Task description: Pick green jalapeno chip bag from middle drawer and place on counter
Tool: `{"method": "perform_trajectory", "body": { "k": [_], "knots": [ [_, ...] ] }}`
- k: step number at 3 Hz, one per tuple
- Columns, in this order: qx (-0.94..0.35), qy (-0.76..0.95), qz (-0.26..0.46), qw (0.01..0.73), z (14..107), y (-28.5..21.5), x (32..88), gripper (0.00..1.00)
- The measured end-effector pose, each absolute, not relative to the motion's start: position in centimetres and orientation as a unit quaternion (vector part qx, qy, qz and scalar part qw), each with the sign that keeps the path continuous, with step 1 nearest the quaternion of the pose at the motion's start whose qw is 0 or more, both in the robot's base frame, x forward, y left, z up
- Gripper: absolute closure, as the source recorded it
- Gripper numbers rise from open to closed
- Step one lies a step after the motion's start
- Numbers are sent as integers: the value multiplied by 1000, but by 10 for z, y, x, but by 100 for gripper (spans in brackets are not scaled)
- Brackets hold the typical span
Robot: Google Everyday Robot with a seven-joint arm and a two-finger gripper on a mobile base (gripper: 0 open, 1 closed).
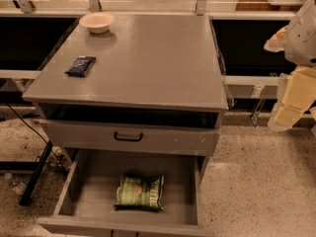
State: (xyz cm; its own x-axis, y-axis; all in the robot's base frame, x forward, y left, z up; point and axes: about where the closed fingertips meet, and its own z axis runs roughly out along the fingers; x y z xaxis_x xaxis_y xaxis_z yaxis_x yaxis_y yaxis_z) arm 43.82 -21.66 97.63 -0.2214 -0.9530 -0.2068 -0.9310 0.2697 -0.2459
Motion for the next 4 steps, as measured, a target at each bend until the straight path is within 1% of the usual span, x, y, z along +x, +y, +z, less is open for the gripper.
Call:
{"method": "perform_trajectory", "body": {
  "k": [2,3,4],
  "knots": [
    [-603,780,-36,164,964,-220,433,0],
    [-604,778,-19,172,929,-228,435,0],
    [-607,776,15,171,888,-241,445,0]
  ]
}}
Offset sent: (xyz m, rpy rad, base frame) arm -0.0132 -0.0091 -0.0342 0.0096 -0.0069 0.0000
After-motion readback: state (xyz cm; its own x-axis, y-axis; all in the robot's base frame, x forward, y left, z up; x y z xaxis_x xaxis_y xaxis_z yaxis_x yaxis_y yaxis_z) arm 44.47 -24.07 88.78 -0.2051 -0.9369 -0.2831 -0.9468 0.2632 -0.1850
